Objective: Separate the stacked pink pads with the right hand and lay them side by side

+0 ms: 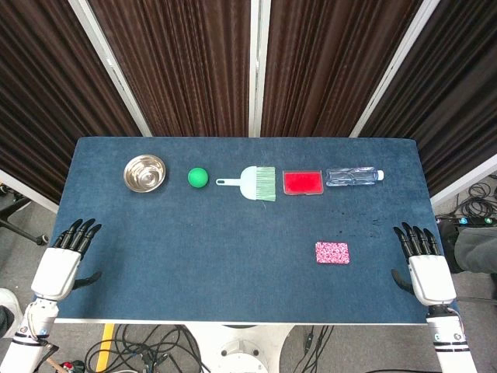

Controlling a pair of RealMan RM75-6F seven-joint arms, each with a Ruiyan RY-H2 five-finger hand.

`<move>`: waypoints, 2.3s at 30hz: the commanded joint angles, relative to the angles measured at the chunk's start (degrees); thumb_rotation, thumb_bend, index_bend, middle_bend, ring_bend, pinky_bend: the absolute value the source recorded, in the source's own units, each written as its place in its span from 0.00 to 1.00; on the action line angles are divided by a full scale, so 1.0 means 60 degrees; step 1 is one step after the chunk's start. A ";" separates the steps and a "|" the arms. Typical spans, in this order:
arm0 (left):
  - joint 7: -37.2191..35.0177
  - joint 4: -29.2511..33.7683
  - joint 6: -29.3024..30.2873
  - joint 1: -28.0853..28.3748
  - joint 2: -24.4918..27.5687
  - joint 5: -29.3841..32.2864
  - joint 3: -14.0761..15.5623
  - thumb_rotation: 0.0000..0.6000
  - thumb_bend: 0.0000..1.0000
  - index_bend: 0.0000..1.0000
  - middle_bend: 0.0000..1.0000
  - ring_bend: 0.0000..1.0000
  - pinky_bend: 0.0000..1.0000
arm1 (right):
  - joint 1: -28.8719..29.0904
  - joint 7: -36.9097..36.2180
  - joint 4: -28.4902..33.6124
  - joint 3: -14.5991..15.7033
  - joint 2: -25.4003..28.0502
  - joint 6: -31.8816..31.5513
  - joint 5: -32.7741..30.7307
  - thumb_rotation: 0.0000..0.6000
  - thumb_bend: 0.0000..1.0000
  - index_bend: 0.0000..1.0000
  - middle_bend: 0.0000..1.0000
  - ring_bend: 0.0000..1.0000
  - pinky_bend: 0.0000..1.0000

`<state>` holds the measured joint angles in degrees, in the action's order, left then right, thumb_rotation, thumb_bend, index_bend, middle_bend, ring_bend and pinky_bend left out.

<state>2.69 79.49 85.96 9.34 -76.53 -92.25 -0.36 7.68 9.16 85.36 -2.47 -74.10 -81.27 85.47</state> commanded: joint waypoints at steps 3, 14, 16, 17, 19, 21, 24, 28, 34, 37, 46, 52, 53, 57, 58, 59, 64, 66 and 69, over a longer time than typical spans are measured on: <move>0.0000 -0.0018 0.0022 -0.0014 -0.0007 -0.0011 0.0011 1.00 0.00 0.09 0.07 0.04 0.23 | 0.0027 -0.0072 0.0053 0.0001 0.0013 0.0120 -0.0059 1.00 0.21 0.00 0.02 0.00 0.00; -0.0124 0.0037 0.0063 -0.0009 0.0164 -0.0071 0.0033 1.00 0.00 0.09 0.07 0.04 0.23 | 0.0258 -0.0371 0.0486 -0.0117 0.0217 0.0681 -0.0364 1.00 0.21 0.00 0.03 0.00 0.00; -0.0190 0.0014 0.0102 -0.0063 0.0154 -0.0057 0.0066 1.00 0.00 0.09 0.07 0.04 0.23 | 0.0380 -0.0564 0.0634 -0.0167 0.0394 0.1036 -0.0575 1.00 0.21 0.00 0.04 0.00 0.00; -0.0225 -0.0027 0.0136 -0.0091 0.0133 -0.0059 0.0079 1.00 0.00 0.09 0.07 0.04 0.23 | 0.0434 -0.0583 0.0685 -0.0192 0.0473 0.1144 -0.0631 1.00 0.21 0.00 0.04 0.00 0.00; -0.0324 -0.0178 0.0191 -0.0139 0.0046 -0.0032 0.0082 1.00 0.00 0.09 0.07 0.04 0.23 | 0.0540 -0.0499 0.0754 -0.0258 0.0600 0.1256 -0.0670 1.00 0.21 0.00 0.04 0.00 0.00; -0.0428 -0.0278 0.0169 -0.0150 -0.0037 0.0025 0.0068 1.00 0.00 0.09 0.07 0.04 0.23 | 0.0621 -0.0357 0.0830 -0.0310 0.0649 0.1290 -0.0671 1.00 0.21 0.00 0.06 0.00 0.00; -0.0619 -0.0332 0.0065 -0.0115 -0.0104 0.0036 0.0092 1.00 0.00 0.09 0.07 0.04 0.23 | 0.0797 -0.0072 0.1080 -0.0379 0.0712 0.1483 -0.0744 1.00 0.21 0.00 0.09 0.00 0.00; -0.0721 -0.0436 -0.0010 -0.0113 -0.0094 -0.0044 0.0203 1.00 0.00 0.09 0.07 0.04 0.23 | 0.1141 0.0632 0.1596 -0.0444 0.0836 0.1966 -0.0965 1.00 0.21 0.00 0.10 0.00 0.00; -0.1072 -0.0590 0.0061 -0.0167 -0.0070 -0.0005 0.0197 1.00 0.00 0.09 0.07 0.04 0.23 | 0.1671 0.2260 0.2488 -0.0624 0.0982 0.2639 -0.1829 1.00 0.20 0.06 0.14 0.05 0.00; -0.1208 -0.0680 0.0083 -0.0167 -0.0092 -0.0026 0.0198 1.00 0.00 0.09 0.07 0.04 0.23 | 0.1940 0.3086 0.2720 -0.0749 0.0898 0.2915 -0.2601 1.00 0.20 0.09 0.17 0.15 0.13; -0.1679 -0.1060 -0.0021 -0.0145 -0.0177 0.0069 0.0178 1.00 0.00 0.09 0.07 0.04 0.23 | 0.2571 0.4649 0.2809 -0.0720 0.0306 0.3205 -0.4235 1.00 0.20 0.11 0.18 0.14 0.19; -0.1913 -0.1229 -0.0095 -0.0115 -0.0181 0.0092 0.0182 1.00 0.00 0.09 0.07 0.04 0.23 | 0.2899 0.5179 0.2622 -0.0563 -0.0198 0.3264 -0.4750 1.00 0.20 0.11 0.19 0.06 0.00; -0.1943 -0.1248 -0.0098 -0.0118 -0.0176 0.0099 0.0184 1.00 0.00 0.09 0.07 0.04 0.23 | 0.2950 0.5257 0.2586 -0.0548 -0.0278 0.3259 -0.4816 1.00 0.20 0.11 0.19 0.05 0.00; -0.2087 -0.1361 -0.0060 -0.0153 -0.0186 0.0115 0.0191 1.00 0.00 0.09 0.07 0.04 0.23 | 0.3209 0.5585 0.2390 -0.0501 -0.0671 0.3266 -0.5124 1.00 0.20 0.11 0.19 0.05 0.00; -0.2112 -0.1385 -0.0055 -0.0158 -0.0191 0.0119 0.0192 1.00 0.00 0.09 0.07 0.04 0.23 | 0.3262 0.5639 0.2322 -0.0491 -0.0765 0.3269 -0.5179 1.00 0.20 0.11 0.19 0.05 0.00; -0.2139 -0.1409 -0.0050 -0.0166 -0.0195 0.0123 0.0194 1.00 0.00 0.09 0.07 0.04 0.23 | 0.3316 0.5693 0.2250 -0.0481 -0.0857 0.3280 -0.5247 1.00 0.20 0.11 0.19 0.05 0.00; -0.2258 -0.1512 -0.0045 -0.0180 -0.0196 0.0145 0.0191 1.00 0.00 0.09 0.07 0.04 0.23 | 0.3571 0.5989 0.1923 -0.0410 -0.1265 0.3298 -0.5647 1.00 0.20 0.12 0.19 0.04 0.00; -0.2291 -0.1535 -0.0041 -0.0183 -0.0185 0.0147 0.0191 1.00 0.00 0.09 0.07 0.04 0.23 | 0.3638 0.6069 0.1852 -0.0393 -0.1365 0.3264 -0.5757 1.00 0.20 0.16 0.20 0.04 0.00; -0.2344 -0.1571 -0.0024 -0.0184 -0.0178 0.0148 0.0180 1.00 0.00 0.09 0.07 0.04 0.23 | 0.3736 0.6188 0.1796 -0.0360 -0.1487 0.3190 -0.5883 1.00 0.20 0.22 0.20 0.04 0.00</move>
<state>-11.37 70.08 85.81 8.24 -77.60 -91.38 0.73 30.01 46.20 96.22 -4.69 -82.93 -62.05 50.26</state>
